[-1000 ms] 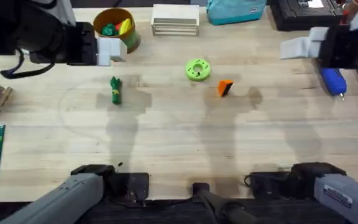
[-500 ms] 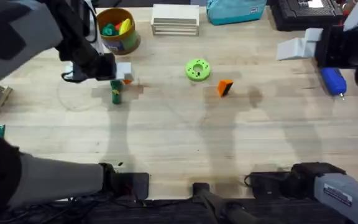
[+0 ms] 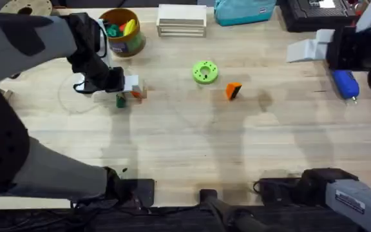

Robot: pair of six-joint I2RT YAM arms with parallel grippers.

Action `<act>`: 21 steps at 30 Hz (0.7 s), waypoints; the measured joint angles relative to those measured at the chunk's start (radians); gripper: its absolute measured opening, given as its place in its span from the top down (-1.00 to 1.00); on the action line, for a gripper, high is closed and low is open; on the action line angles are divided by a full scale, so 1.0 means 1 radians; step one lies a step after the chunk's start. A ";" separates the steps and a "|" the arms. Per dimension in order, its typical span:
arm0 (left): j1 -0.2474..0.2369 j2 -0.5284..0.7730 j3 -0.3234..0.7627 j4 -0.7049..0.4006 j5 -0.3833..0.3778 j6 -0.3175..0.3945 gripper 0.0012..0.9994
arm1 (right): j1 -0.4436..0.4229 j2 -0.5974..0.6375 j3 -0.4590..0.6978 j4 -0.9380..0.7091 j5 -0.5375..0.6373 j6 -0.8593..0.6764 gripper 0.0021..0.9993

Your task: Pick up the gripper from the table and insert it into the empty holder that is missing its gripper. Then pick up a screw, insert it into the mounting hole, and use the screwdriver to tighten it. Finally, clean up the table by picking up the vegetable and placing it into the bucket.

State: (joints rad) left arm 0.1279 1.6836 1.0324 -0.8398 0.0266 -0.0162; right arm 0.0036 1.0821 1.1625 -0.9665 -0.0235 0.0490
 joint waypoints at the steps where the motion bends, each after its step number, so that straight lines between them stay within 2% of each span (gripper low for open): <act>1: 0.007 -0.002 -0.003 0.000 0.004 -0.003 -0.88 | 0.000 0.000 0.000 0.000 0.000 0.000 -0.88; 6: 0.036 -0.005 -0.006 0.002 0.024 0.000 0.67 | 0.000 0.000 0.000 0.000 0.000 0.000 -0.88; 7: 0.037 -0.006 -0.006 0.002 0.027 0.005 0.91 | 0.000 0.000 0.000 0.000 0.000 0.000 -0.88; 9: 0.037 -0.006 -0.006 0.002 0.027 0.005 0.99 | 0.000 0.000 0.000 0.000 0.000 0.000 -0.88; 12: 0.039 -0.006 -0.006 0.003 0.027 0.005 0.99 | 0.000 0.000 0.000 0.000 0.000 0.000 -0.88; 18: 0.052 -0.006 -0.010 -0.002 0.007 0.008 -0.84 | 0.000 0.000 0.000 0.000 0.000 0.000 -0.88; 19: 0.052 -0.006 -0.010 -0.002 0.008 0.008 -0.93 | 0.000 0.000 0.000 0.000 0.000 0.000 -0.88; 21: 0.051 -0.007 -0.011 -0.006 0.012 0.008 -0.97 | 0.000 0.000 0.000 0.000 0.000 0.000 -0.88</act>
State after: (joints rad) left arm 0.1791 1.6764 1.0218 -0.8454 0.0388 -0.0084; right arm 0.0036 1.0821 1.1625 -0.9668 -0.0235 0.0490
